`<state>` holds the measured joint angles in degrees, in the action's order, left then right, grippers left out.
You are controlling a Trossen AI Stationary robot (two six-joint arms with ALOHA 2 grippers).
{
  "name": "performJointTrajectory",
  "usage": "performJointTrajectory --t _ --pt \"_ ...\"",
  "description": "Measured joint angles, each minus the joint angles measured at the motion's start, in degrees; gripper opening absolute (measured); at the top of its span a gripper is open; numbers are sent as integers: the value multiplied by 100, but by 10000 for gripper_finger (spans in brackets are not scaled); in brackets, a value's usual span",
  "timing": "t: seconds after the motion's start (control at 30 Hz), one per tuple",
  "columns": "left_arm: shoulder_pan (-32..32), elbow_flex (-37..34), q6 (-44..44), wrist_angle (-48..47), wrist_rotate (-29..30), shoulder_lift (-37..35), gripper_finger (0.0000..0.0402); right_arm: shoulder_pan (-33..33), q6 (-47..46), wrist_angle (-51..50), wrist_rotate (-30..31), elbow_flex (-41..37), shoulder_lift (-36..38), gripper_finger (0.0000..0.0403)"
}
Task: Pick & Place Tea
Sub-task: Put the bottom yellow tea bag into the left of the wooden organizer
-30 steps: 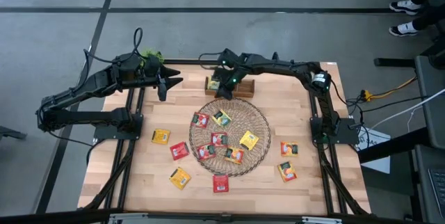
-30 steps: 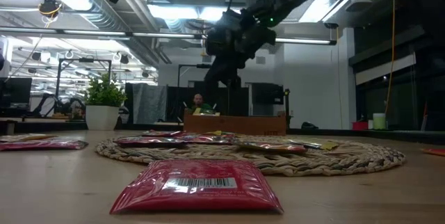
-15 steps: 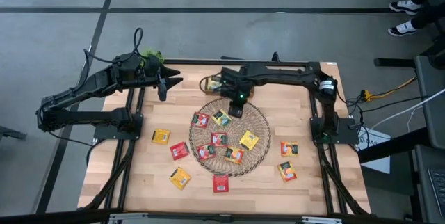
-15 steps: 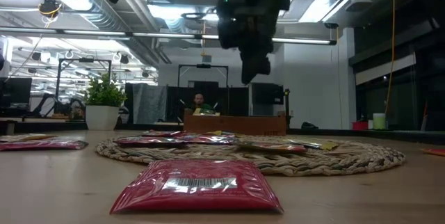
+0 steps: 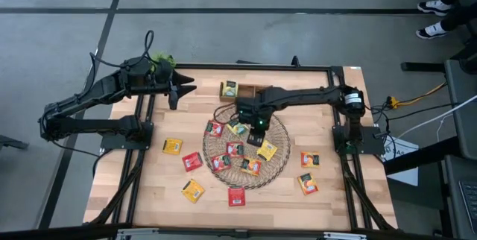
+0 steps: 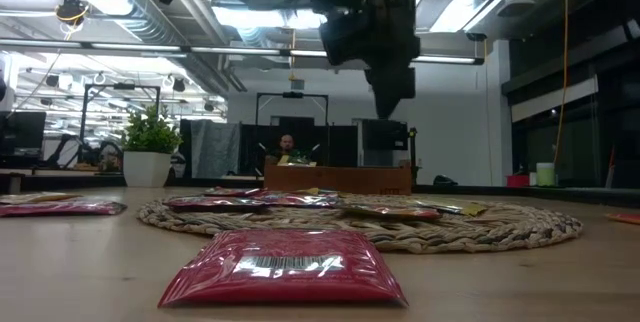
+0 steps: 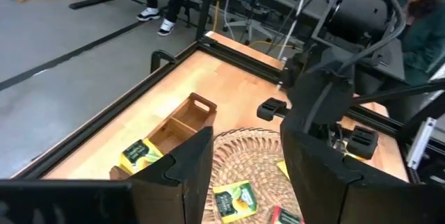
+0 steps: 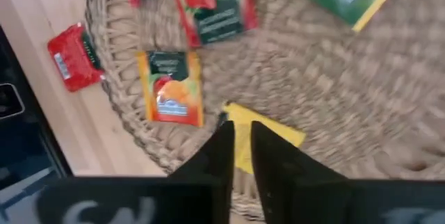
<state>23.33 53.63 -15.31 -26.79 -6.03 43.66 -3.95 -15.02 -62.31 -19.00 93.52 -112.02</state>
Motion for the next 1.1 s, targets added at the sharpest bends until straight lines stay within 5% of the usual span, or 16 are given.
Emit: performJointTrajectory --t 0.4,0.53,0.9,1.1 --pt "0 0 87 -2 -268 -2 169 546 -738 223 767 -22 894 167" --pt "0 0 93 -2 -268 -2 169 734 -1041 416 1029 -178 1096 174" --pt "0 0 217 -2 -265 -2 169 1159 -2604 2120 1203 -2169 2413 174" --pt "0 0 256 -2 -265 -2 169 1312 -2869 2369 1249 -2803 2462 174"
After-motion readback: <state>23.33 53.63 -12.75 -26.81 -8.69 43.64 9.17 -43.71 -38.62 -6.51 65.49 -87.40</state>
